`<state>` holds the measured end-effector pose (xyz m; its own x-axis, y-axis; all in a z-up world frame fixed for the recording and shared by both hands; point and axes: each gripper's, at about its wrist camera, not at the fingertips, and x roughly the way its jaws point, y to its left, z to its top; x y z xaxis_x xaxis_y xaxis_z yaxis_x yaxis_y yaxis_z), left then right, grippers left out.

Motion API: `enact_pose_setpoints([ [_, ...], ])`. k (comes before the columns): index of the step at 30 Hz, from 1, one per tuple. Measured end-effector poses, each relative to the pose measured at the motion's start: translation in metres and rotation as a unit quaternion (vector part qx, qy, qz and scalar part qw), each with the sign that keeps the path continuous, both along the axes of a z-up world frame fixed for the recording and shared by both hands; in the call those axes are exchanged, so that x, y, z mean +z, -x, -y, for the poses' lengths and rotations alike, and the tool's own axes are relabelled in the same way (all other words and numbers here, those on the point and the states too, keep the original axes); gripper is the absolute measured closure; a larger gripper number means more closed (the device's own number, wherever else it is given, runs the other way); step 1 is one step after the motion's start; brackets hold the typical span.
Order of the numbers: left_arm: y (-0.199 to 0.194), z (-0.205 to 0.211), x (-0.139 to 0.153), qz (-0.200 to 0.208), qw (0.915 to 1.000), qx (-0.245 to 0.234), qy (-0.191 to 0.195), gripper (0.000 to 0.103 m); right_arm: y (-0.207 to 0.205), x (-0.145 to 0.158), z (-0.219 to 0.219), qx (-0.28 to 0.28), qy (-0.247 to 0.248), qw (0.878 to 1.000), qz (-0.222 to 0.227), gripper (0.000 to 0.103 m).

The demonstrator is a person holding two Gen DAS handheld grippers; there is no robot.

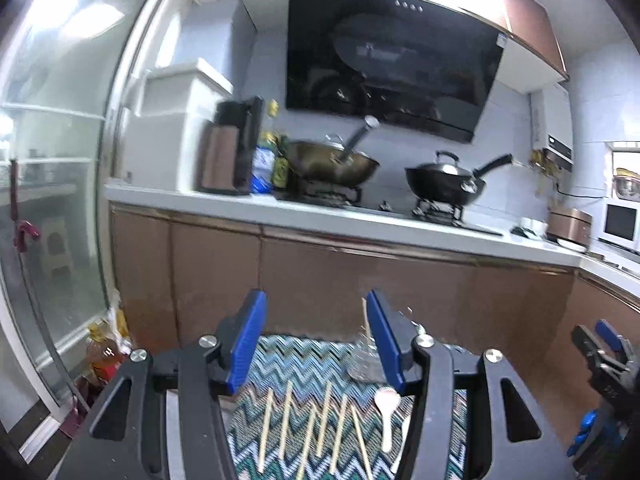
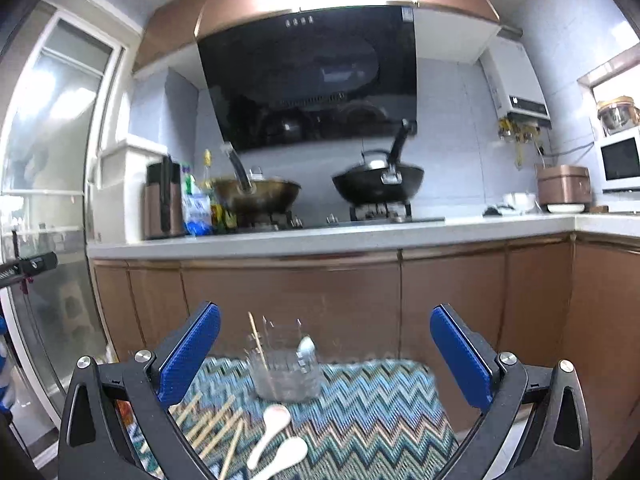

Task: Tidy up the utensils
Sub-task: 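Grasp another chopstick with the left tool while the right tool grasps another spoon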

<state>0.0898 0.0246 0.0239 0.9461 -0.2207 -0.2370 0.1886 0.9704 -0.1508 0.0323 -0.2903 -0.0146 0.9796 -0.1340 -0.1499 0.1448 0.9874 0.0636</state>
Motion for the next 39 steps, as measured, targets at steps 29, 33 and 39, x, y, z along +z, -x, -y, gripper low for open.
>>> enact_pose_setpoints([
  [29,-0.161,0.064,-0.152,-0.311,0.9441,-0.086,-0.067,0.053,-0.125,-0.128,0.05,0.109,-0.129,0.961,-0.219,0.046],
  [33,-0.193,0.077,-0.179,-0.361,0.924,-0.104,-0.07,0.054,-0.151,-0.148,0.05,0.139,-0.147,0.946,-0.253,0.052],
  [39,-0.246,0.092,-0.213,-0.421,0.8954,-0.116,-0.086,0.056,-0.201,-0.181,0.047,0.206,-0.2,0.908,-0.306,0.057],
])
